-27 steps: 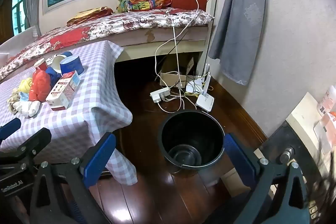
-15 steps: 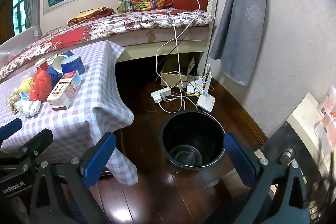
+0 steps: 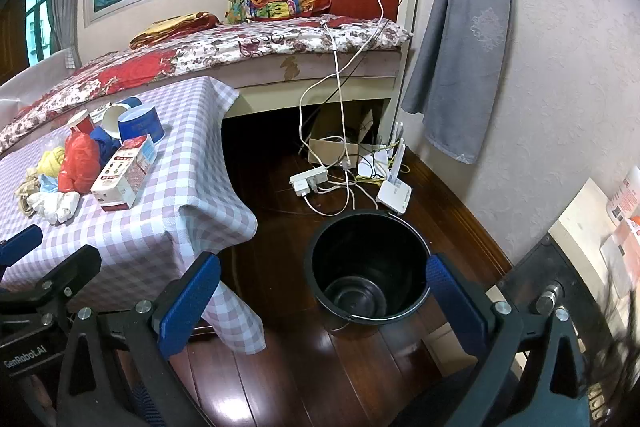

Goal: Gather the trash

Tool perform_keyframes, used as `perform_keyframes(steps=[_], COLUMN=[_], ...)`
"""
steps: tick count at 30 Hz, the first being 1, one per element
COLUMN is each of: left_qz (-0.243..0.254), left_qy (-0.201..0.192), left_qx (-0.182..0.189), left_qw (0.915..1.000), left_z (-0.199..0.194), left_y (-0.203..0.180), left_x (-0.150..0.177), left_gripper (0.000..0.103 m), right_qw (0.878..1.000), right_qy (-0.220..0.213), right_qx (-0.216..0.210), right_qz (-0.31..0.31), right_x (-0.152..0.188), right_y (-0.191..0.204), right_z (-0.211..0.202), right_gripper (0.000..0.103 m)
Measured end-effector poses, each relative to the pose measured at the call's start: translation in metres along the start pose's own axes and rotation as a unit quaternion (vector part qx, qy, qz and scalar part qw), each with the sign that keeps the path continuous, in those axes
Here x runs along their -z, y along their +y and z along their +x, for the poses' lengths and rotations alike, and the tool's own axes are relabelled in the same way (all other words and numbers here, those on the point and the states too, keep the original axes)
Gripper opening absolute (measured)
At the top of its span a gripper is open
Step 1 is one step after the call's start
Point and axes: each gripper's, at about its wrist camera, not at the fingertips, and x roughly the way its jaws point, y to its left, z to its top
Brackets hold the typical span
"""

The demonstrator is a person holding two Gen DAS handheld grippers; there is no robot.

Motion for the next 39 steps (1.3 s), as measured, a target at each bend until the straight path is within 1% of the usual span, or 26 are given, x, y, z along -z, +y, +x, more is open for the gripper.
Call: perform_keyframes(steps=[39], left_qz=[-0.002], left_qy=[0.003], left_qx=[0.000], left_qw=[1.0000], left_z=[0.002], left_y=[0.006], left_x=[0.001], left_gripper=[0.103], right_qw=[1.000], right_qy=[0.001], right_qx=[-0.001], right_qz=[-0.002], right_x=[-0.001], right_y=[0.008], right_z=[0.005], right_gripper=[0.103])
